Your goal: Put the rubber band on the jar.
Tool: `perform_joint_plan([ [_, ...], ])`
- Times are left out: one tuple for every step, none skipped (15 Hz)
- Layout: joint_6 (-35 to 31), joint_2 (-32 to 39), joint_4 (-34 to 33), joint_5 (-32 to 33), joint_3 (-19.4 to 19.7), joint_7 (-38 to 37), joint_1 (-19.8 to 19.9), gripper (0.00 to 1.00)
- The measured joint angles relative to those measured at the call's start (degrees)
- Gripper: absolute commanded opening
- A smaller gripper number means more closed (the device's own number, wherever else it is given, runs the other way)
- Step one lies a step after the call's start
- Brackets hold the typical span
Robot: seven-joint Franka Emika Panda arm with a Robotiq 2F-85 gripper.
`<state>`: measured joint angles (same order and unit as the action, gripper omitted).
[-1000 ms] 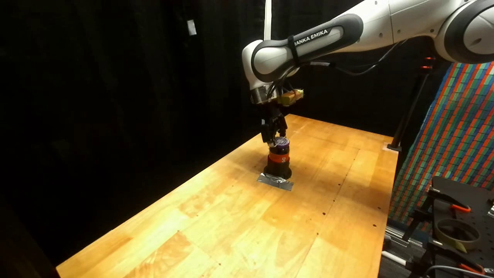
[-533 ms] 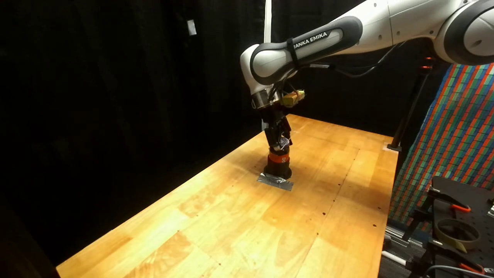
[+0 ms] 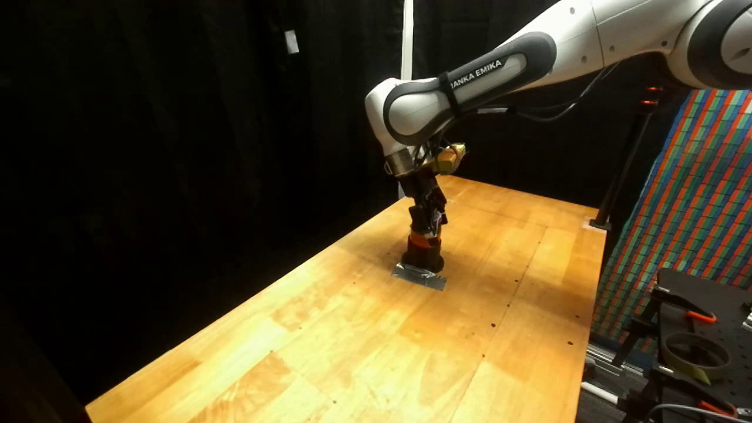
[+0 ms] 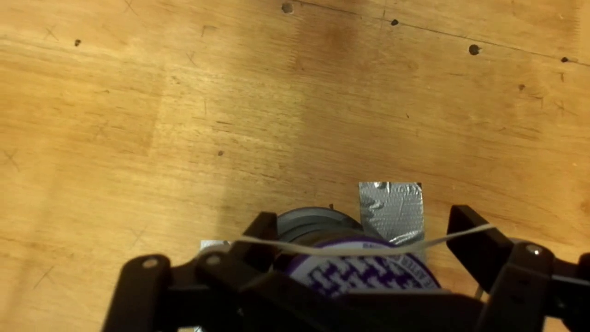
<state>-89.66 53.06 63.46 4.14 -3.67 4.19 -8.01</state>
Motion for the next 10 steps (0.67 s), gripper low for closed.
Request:
perform_joint_plan([
  [-2.4,-1.3,2.5,0.6,0.0,-0.2,0.0,1.0],
  [-4.9,-2.7,5.0,1.2,0.0,-0.6,-0.1,1.0],
  [-7.4,-4.1,7.4,1.6,0.1,-1.3,-0.2,1.0],
  [-10.0,-5.5,9.8,2.0,0.2,-2.2,-0.4,1.0],
  [-12.7,-7.0,12.2,2.4,0.3,-3.2,-0.5,1.0],
  [-15.5,-8.6,14.8,2.7,0.4,-4.4,-0.7,1.0],
  [-18.2,-10.2,17.4,3.3,0.6,-5.6,-0.9,1.0],
  [-20.8,-11.8,20.0,3.8,0.8,-6.8,-1.1,1.0],
  [-23.2,-13.3,22.6,4.3,1.0,-8.1,-1.3,1.0],
  [-25.5,-14.8,25.2,4.8,1.2,-9.3,-1.5,1.0],
])
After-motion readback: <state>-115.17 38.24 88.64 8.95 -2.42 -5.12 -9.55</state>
